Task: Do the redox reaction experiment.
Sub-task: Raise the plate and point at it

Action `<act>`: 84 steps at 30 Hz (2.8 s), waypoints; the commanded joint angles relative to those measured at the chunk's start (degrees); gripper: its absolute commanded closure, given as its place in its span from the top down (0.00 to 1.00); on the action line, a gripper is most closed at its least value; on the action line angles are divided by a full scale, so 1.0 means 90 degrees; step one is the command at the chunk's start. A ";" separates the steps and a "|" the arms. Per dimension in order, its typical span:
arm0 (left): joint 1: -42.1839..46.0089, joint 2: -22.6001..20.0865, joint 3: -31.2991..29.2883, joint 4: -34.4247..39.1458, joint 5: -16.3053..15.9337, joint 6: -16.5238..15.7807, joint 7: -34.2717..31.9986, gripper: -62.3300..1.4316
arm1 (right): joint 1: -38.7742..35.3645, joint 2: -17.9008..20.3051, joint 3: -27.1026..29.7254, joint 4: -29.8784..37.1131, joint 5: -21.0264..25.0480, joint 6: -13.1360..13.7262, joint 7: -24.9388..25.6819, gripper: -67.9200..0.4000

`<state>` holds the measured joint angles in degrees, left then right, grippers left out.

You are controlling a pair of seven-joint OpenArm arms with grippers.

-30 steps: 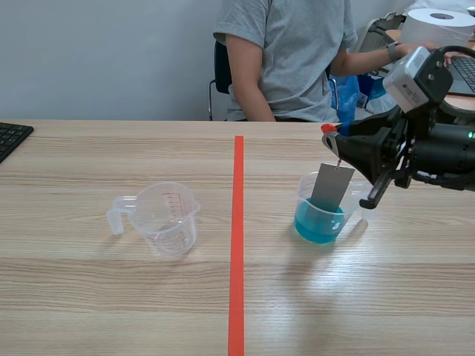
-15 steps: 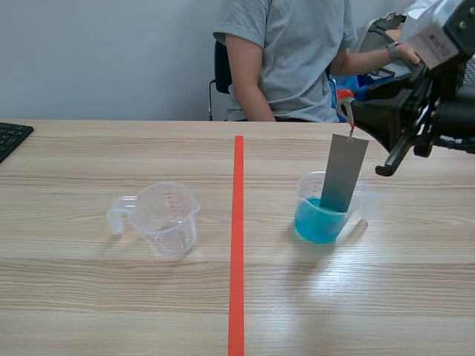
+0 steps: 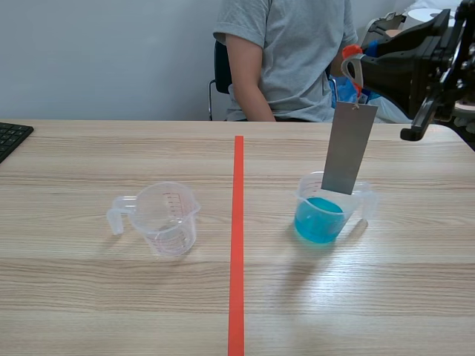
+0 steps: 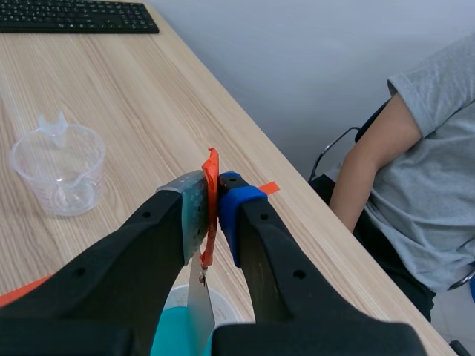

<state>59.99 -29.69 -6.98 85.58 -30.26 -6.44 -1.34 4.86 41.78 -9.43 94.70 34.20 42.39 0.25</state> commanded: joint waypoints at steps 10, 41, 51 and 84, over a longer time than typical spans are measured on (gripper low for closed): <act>-0.0019 0.0017 0.0012 0.0097 -0.0022 -0.0036 -0.0058 0.09 | 0.0095 0.0102 0.0695 0.0770 0.0874 0.0036 -0.0690 0.03; -0.0019 -0.0095 0.0010 0.0117 -0.0019 -0.0039 -0.0085 0.09 | 0.0095 0.0102 0.0923 0.1146 0.1445 0.0036 -0.1214 0.03; -0.0095 -0.1515 -0.0163 0.0736 -0.0525 -0.0068 -0.0202 0.09 | 0.0095 0.0100 0.0923 0.1146 0.1445 0.0036 -0.1248 0.03; -0.8145 -0.1909 0.5391 -0.0653 -0.0328 -0.0763 0.0418 0.09 | 0.0095 0.0100 0.0923 0.1146 0.1445 0.0036 -0.1260 0.03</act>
<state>-12.60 -47.53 41.91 79.18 -32.82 -13.52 3.22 4.86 41.76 -1.93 104.64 46.54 42.39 -11.92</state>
